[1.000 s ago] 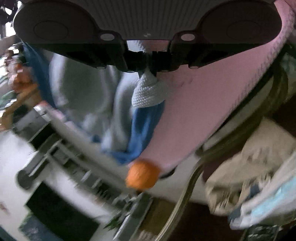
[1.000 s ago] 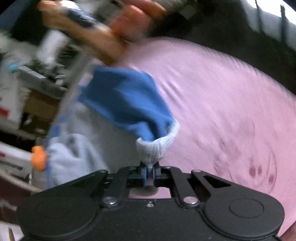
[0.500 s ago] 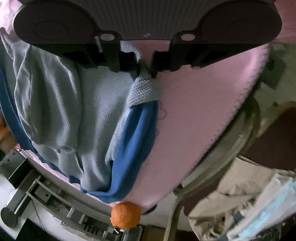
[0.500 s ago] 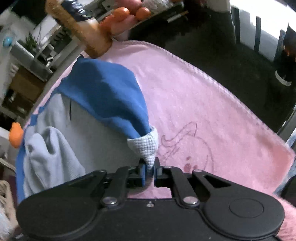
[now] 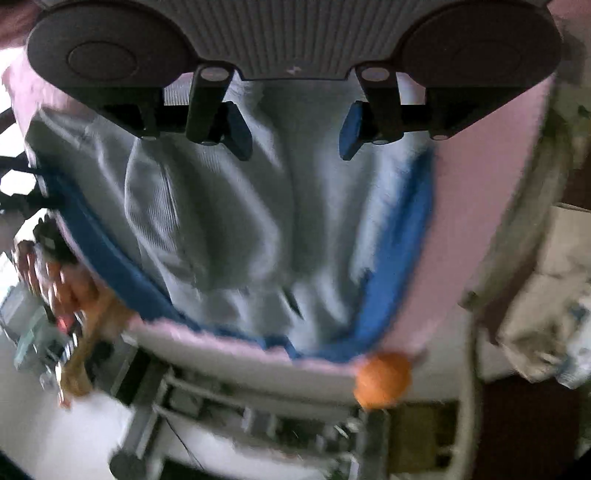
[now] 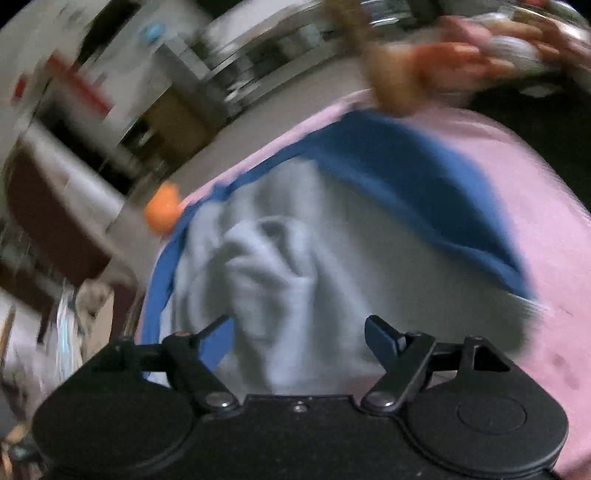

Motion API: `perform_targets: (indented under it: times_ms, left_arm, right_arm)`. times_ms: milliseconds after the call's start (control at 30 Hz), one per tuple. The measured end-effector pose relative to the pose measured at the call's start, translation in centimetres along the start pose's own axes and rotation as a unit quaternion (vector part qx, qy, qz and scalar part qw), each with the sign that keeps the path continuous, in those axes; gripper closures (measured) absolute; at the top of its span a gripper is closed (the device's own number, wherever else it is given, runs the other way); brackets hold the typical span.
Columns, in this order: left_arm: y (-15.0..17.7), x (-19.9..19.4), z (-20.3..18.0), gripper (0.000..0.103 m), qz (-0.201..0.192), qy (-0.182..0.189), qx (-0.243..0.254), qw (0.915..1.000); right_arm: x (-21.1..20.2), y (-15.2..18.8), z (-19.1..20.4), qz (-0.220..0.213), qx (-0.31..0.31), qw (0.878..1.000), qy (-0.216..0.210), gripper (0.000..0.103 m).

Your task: Fold clothes

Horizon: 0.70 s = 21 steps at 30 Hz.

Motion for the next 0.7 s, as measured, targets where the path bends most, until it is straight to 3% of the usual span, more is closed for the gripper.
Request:
perform_targets:
  times_ms: [67,100,167,333,400,500,533,600,633,700]
  left_arm:
    - [2.1,2.1,-1.5,0.057,0.038,-0.037,0.081,0.9953]
    - [3.0,2.9,-2.1,0.051,0.049,-0.053,0.116,0.9906]
    - [3.4,3.2,-2.6,0.051,0.034,-0.072,0.151,0.9853]
    - [2.4,4.7,0.6,0.058,0.053,-0.031,0.055,0.9966]
    - [1.8,4.5,1.8,0.057,0.034,-0.009,0.016,0.9992]
    - [1.2,4.4,2.5,0.053,0.007,-0.009,-0.011,0.9999]
    - [1.1,4.5,2.6,0.053,0.003,-0.015,-0.014,0.9998]
    - [1.1,4.8,2.7,0.053,-0.005,-0.025,-0.021,0.9995]
    - [1.0,5.0,2.8,0.053,-0.007,-0.025,-0.024,0.9994]
    - [0.7,5.1,2.6,0.054,-0.016,-0.022,-0.033,0.9991]
  right_arm:
    - [2.7,-0.6,1.9,0.012,-0.027,1.0,0.005,0.026]
    - [3.9,-1.0,2.7,0.017,-0.036,0.999,0.008,0.026]
    - [6.0,-1.7,4.0,0.023,-0.043,0.999,0.013,0.025]
    - [10.5,-3.3,6.3,0.037,-0.08,0.995,0.037,0.024]
    - [12.6,-3.7,7.2,0.046,-0.099,0.993,0.048,0.023]
    - [15.2,-3.5,7.9,0.053,-0.13,0.987,0.08,0.023]
    - [15.8,-3.4,7.9,0.049,-0.139,0.984,0.098,0.028]
    - [15.6,-3.0,8.1,0.033,-0.148,0.979,0.134,0.08]
    - [15.3,-2.9,8.1,0.027,-0.148,0.978,0.146,0.097]
    - [13.3,-2.9,8.3,0.012,-0.139,0.979,0.146,0.097]
Point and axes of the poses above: each gripper's, at about its wrist camera, not at the fingertips, and x roughly the way its jaws point, z to its left, y to its underside, the point moved 2 cm from there along x, roughly the way its jaws point, and after that the axes turned 7 degrees about -y, right-handed, at the moved point
